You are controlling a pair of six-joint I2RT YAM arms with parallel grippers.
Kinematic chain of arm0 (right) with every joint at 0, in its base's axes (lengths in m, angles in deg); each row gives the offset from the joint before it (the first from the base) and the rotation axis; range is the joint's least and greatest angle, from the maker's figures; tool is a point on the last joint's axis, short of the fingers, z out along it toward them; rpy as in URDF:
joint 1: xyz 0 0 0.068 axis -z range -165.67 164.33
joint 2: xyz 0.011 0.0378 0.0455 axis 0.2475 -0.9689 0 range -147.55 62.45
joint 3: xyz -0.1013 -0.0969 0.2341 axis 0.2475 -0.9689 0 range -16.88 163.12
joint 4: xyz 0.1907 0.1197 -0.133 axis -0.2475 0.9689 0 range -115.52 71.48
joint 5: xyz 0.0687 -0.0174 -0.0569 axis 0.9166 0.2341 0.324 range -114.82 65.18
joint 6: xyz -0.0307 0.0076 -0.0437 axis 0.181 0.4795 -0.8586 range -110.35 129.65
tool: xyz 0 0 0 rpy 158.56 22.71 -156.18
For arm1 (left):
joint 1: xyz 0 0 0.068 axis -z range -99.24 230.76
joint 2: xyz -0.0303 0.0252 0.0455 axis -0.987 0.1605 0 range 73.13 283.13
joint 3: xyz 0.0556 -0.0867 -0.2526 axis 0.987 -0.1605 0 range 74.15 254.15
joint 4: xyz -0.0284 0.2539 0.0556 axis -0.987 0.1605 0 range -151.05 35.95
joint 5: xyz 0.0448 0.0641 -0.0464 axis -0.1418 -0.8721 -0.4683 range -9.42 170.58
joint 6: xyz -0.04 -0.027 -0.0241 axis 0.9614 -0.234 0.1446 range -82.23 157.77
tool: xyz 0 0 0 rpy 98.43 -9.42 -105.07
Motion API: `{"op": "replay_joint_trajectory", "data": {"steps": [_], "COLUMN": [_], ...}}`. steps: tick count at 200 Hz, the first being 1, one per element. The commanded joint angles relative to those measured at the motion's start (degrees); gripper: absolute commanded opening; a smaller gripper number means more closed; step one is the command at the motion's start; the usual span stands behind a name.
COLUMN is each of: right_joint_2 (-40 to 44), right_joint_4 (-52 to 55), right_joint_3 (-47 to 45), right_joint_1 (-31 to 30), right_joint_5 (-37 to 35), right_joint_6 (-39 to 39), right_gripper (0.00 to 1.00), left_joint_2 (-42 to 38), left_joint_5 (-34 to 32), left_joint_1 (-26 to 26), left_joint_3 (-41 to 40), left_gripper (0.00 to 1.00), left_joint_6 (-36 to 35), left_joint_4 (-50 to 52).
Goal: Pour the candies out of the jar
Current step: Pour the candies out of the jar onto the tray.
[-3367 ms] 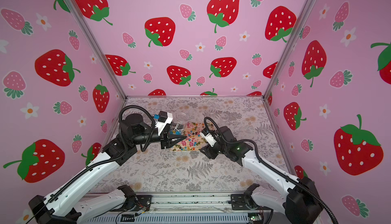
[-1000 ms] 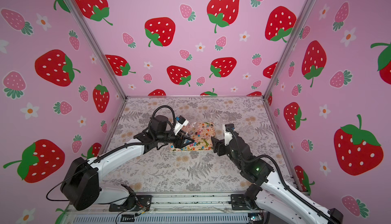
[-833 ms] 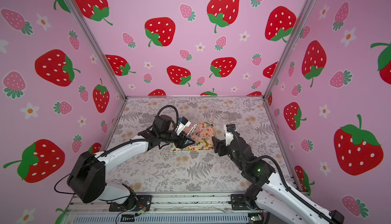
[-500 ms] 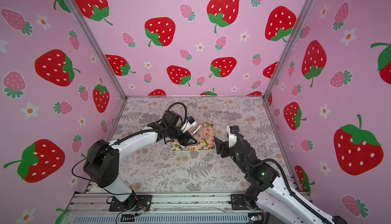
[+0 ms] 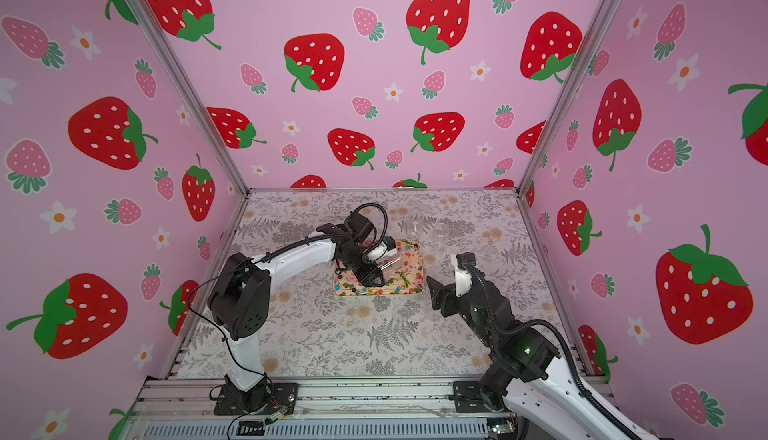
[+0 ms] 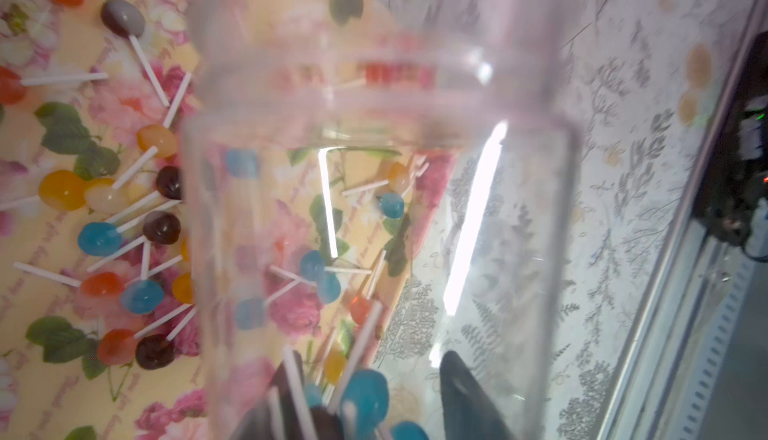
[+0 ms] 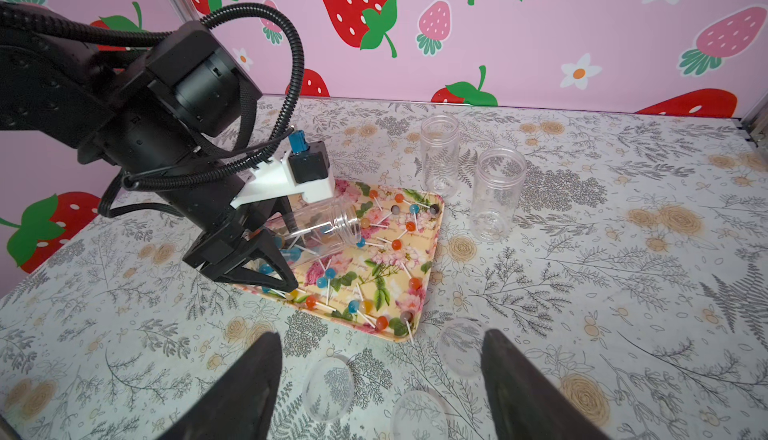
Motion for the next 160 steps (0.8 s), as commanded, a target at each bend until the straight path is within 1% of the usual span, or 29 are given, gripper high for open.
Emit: {"op": "replay_joint_trajectory", "data": {"steps": [1,13,32,40,43,51,76,113,160], "right_joint_2": [0.49,0.11,-1.23,-1.96,-2.25,-3.03,-4.96,-5.51,-3.02], "right_joint_4": [2.27,2.11,2.61,2.84,2.94,3.23,3.23,2.62,3.76], "right_joint_3": [-0.19,-0.11,0.87,1.43,1.57,2.05,2.93,2.74,2.27], "right_joint_1": [0.74,1.25,1.92,2.30,2.43,3.07,5.22,7.94,8.52], "right_joint_5": [-1.02,-1.37,-1.80,-1.97,-1.94,-1.66,1.08,4.81,6.03], "right_joint_6": [-2.07,-3.37,-6.33,-7.42,-7.77,-8.60,-10.28,-10.07,-9.25], "right_gripper": [0.79,0.79,0.79,0.79,0.79,0.79,0.79,0.79,0.79], "left_joint_2": [3.02,5.32,8.31,8.98,9.14,9.51,10.75,11.89,13.53], "left_joint_5": [-7.40,-10.50,-13.36,-13.95,-15.60,-16.73,-20.56,-25.67,-32.66], "left_joint_1": [1.72,2.37,3.40,3.67,3.74,3.86,3.93,5.03,5.96], "left_joint_3": [5.82,8.74,13.25,14.21,14.52,15.19,17.54,18.42,19.63], "left_gripper": [0.45,0.45,0.46,0.46,0.47,0.46,0.47,0.47,0.46], "left_joint_6": [-5.90,-7.17,-8.65,-8.92,-9.05,-9.34,-10.19,-11.79,-13.47], "left_joint_4": [7.98,10.62,14.75,15.36,15.51,15.86,17.92,19.03,19.31]}}
